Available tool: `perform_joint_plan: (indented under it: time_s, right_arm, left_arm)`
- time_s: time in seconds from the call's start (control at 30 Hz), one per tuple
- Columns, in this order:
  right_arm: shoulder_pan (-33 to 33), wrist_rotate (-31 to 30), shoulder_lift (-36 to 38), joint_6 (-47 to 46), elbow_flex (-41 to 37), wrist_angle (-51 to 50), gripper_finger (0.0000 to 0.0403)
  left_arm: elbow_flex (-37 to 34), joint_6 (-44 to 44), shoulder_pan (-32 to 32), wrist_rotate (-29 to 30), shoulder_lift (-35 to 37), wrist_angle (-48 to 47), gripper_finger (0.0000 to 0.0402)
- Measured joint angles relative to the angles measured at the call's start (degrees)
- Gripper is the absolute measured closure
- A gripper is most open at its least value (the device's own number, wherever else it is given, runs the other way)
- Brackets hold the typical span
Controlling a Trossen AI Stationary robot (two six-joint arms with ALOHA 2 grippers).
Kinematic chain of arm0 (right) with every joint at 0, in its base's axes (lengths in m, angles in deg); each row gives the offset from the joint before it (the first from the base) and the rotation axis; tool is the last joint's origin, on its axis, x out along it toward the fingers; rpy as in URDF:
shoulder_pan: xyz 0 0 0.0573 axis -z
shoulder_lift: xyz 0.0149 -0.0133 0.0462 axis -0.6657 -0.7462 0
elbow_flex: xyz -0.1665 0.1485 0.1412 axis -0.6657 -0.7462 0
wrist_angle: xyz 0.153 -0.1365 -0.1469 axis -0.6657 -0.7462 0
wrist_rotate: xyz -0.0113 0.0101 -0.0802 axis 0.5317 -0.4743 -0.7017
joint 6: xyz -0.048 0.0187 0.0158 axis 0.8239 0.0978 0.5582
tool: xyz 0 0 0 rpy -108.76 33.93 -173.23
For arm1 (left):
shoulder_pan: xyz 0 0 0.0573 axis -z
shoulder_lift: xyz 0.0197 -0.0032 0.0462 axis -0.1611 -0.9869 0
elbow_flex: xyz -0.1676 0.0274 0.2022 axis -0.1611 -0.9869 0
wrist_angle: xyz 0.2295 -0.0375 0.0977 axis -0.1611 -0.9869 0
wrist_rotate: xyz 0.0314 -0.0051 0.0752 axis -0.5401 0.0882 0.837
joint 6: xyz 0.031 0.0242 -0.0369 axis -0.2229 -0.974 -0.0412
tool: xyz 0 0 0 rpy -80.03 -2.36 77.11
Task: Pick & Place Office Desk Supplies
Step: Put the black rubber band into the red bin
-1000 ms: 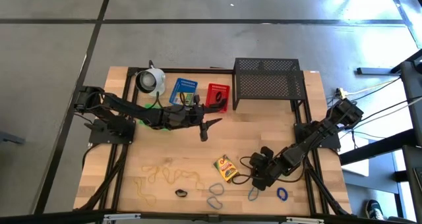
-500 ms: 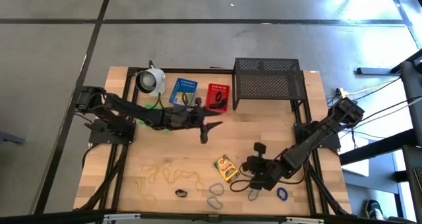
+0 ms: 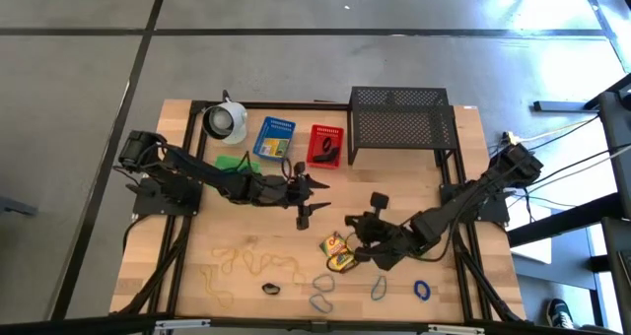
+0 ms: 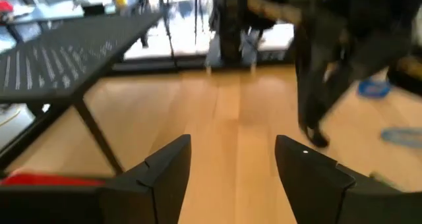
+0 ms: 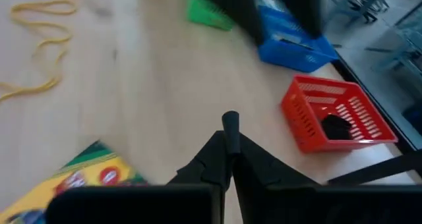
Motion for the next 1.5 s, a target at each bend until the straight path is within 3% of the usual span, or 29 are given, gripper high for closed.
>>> perform_joint_plan:
  time_s: [0.23,0.4,0.53,0.77,1.0,1.1,1.33,1.5]
  right_arm:
    - [4.63,0.19,2.13,0.4,0.01,0.89,0.0383]
    - [7.38,0.91,2.6,7.88,0.03,6.15,0.0383]
    - [9.19,7.35,2.62,15.63,0.07,10.87,0.0383]
    - [12.07,11.81,2.64,28.23,0.07,18.15,0.0383]
    - [13.56,20.95,2.66,27.88,0.07,19.41,0.0383]
    - [13.63,20.85,2.66,27.92,0.07,19.24,0.0383]
    - [13.67,12.41,2.66,27.8,0.07,19.69,0.0383]
    - [13.19,12.31,2.66,27.67,0.07,19.67,0.0383]
  left_arm:
    - [0.0,3.55,0.61,0.91,0.0,-2.55,0.0174]
    - [0.0,5.74,0.61,0.92,0.0,-1.78,0.0175]
    - [0.0,8.24,0.61,0.74,0.0,-1.61,0.0175]
    - [0.0,11.51,0.65,-4.11,-1.75,0.61,0.0175]
    - [0.0,9.04,0.65,-5.31,-3.09,8.11,0.0176]
    - [0.0,9.48,0.68,-6.18,-3.08,8.45,0.0176]
    - [0.0,11.89,0.48,-6.01,-3.09,6.34,0.0176]
    - [0.0,12.02,0.43,-3.62,-3.08,6.4,0.0177]
